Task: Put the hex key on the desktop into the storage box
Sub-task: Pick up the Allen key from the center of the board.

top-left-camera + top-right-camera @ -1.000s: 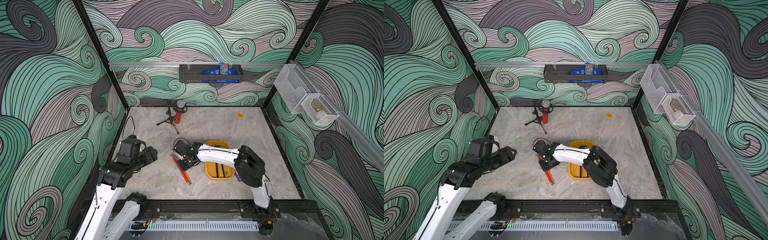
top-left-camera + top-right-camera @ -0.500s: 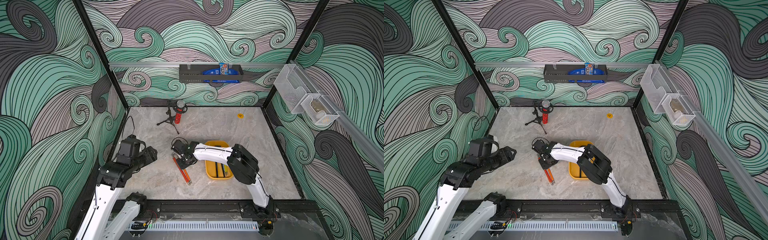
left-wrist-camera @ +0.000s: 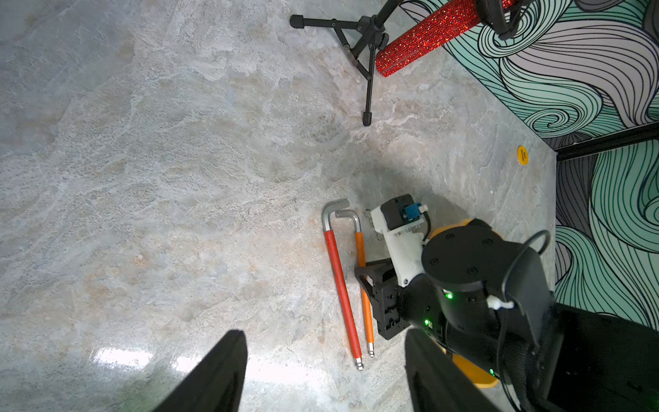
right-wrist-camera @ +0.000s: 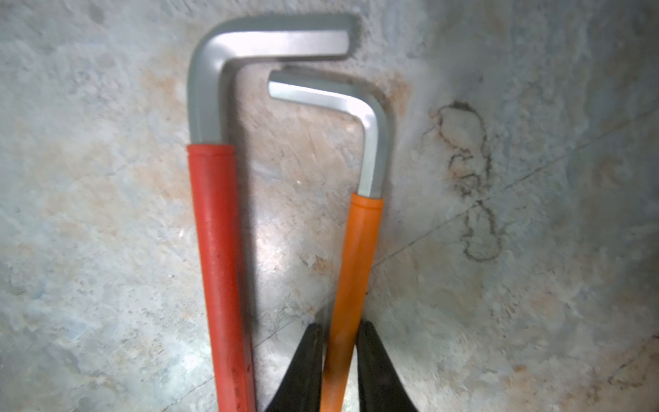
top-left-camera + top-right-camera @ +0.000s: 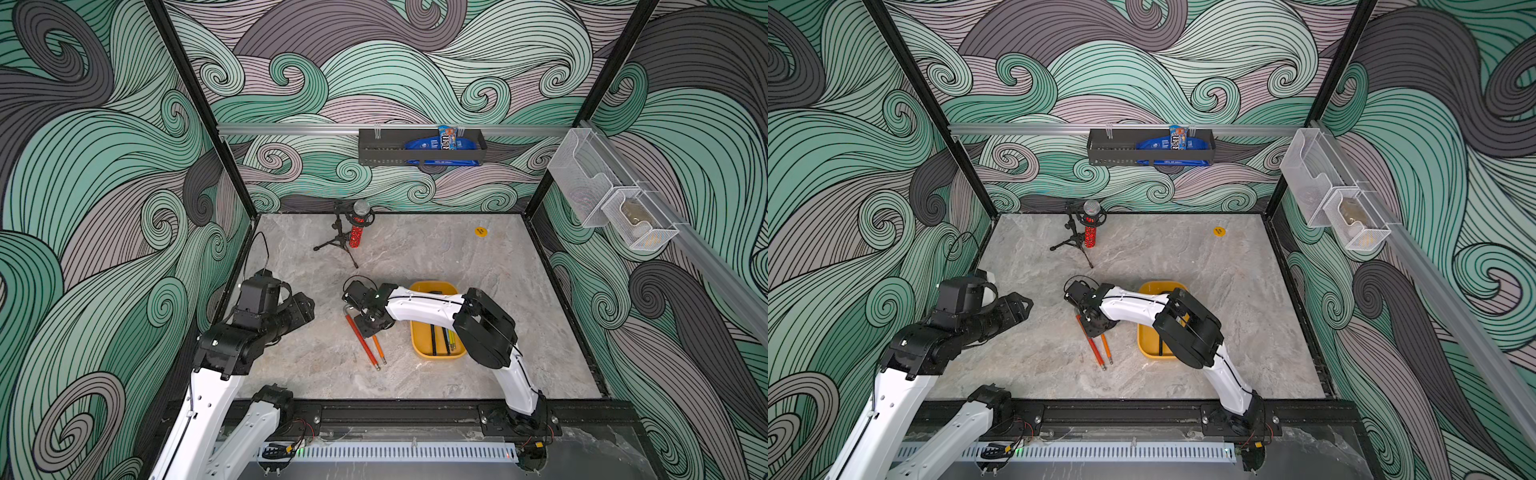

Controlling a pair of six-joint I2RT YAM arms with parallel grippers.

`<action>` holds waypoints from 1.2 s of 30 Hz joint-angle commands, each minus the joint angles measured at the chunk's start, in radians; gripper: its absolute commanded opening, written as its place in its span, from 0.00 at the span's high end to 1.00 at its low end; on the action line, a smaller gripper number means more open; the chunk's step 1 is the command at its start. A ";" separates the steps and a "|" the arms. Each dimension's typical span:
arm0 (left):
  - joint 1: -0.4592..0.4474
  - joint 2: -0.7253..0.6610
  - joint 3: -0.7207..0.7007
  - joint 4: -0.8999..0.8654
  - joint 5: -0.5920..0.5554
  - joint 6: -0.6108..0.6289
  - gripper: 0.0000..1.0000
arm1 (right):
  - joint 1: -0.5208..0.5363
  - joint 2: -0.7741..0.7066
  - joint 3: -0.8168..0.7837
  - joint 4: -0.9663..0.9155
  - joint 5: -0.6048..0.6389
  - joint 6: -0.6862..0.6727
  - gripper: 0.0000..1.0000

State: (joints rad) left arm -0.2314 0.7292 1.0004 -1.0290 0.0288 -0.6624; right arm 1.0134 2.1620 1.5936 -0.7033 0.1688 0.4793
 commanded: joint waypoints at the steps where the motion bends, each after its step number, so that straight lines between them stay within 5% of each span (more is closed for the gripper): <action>1: -0.003 0.001 0.023 -0.005 -0.008 0.010 0.27 | -0.010 0.076 -0.007 -0.053 0.035 0.034 0.79; 10: -0.003 0.005 0.021 -0.006 -0.013 0.017 0.27 | -0.027 0.085 0.003 -0.052 0.004 0.062 1.00; 30: -0.003 0.014 0.015 0.013 -0.007 0.017 0.27 | -0.124 -0.204 0.069 -0.070 -0.008 0.116 1.00; 36: -0.003 0.012 0.010 0.019 0.000 0.013 0.27 | -0.191 -0.333 -0.022 -0.086 -0.008 0.132 1.00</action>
State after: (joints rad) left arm -0.2314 0.7425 1.0004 -1.0241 0.0296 -0.6621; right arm 0.8509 1.8915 1.6150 -0.7582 0.1650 0.5900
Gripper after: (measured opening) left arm 0.727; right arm 0.126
